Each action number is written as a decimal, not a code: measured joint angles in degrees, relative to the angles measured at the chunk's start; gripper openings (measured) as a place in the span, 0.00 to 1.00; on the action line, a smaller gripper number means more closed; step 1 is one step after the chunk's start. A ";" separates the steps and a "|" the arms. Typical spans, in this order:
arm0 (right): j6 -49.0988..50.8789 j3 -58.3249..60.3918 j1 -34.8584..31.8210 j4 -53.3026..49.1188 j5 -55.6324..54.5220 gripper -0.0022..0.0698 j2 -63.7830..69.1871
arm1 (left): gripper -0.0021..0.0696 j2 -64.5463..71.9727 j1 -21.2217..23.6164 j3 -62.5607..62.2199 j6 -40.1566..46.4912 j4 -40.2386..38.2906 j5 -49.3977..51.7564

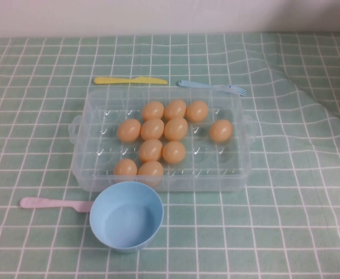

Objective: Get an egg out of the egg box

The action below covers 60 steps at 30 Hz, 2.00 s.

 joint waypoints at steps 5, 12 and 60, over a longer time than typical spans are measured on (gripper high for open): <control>0.00 0.00 0.00 0.00 0.00 0.01 0.00 | 0.02 0.00 0.00 0.00 -0.28 -13.44 -2.79; 0.00 0.00 0.00 0.00 0.00 0.01 0.00 | 0.02 0.00 0.00 0.00 -0.33 -23.84 -5.27; 0.00 0.00 0.00 0.00 0.00 0.01 0.00 | 0.02 89.29 -11.86 -77.76 2.52 6.46 43.73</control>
